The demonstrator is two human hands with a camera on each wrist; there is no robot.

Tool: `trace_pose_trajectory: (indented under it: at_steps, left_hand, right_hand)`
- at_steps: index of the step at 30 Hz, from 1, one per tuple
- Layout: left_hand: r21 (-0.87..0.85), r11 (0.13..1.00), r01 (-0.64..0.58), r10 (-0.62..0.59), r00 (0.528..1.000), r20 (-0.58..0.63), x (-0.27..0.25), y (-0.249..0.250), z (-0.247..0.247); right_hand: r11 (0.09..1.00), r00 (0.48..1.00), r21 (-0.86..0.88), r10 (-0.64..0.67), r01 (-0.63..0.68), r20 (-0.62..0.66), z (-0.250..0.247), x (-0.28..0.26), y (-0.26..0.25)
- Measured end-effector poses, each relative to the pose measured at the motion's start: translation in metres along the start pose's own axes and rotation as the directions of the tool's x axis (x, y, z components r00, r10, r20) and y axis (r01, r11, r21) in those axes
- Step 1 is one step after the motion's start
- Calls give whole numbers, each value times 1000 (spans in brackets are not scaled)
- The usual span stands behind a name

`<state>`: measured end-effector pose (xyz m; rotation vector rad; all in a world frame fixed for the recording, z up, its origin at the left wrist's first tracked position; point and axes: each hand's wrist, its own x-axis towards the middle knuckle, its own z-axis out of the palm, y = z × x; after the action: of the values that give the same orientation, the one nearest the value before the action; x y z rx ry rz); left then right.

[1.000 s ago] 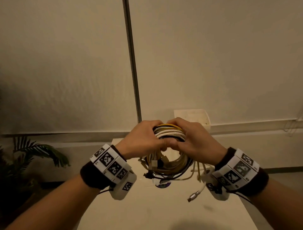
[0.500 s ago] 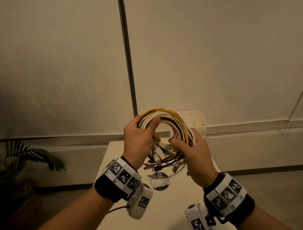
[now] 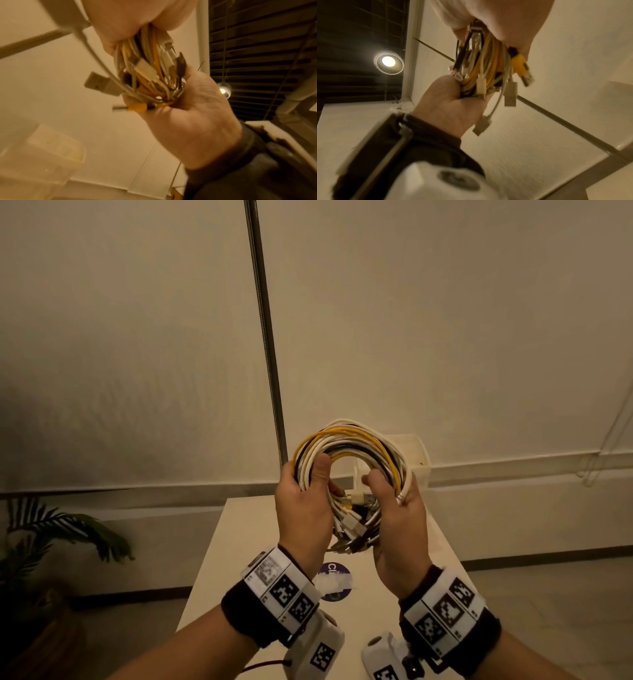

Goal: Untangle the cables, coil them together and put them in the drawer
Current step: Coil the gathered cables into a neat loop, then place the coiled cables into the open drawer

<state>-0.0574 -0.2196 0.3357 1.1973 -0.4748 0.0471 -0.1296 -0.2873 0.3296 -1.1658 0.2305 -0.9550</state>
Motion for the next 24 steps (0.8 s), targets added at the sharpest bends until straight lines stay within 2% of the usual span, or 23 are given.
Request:
trace_pose_trajectory:
  at_steps: [5, 9, 11, 13, 17, 20, 24]
  left_hand:
    - [-28, 999, 44, -47, 995, -85, -4, -3, 8]
    - [44, 998, 33, -29, 996, -81, -7, -11, 7]
    - [96, 995, 33, -31, 999, -24, -10, -12, 0]
    - [164, 985, 61, -77, 992, 98, -15, -14, -9]
    - [206, 972, 112, -162, 956, 244, -20, -17, -30]
    - [146, 959, 241, -276, 910, 310, -15, -15, -45]
    - [70, 917, 392, -384, 823, 418, -13, -16, -62]
  right_hand:
    - [991, 1000, 127, 30, -30, 4, 4, -8, 2]
    - [994, 999, 107, 32, -29, -34, 4, -8, 9]
    - [995, 998, 77, 67, -66, -8, -2, -9, 16]
    - [995, 995, 24, 97, -97, 9, -10, -9, 21]
    - [992, 993, -110, 74, -64, 94, -21, -2, 21]
    - [971, 981, -240, 61, -16, 183, -24, 4, 20]
    - [938, 968, -342, 134, -56, 211, -28, 4, 27]
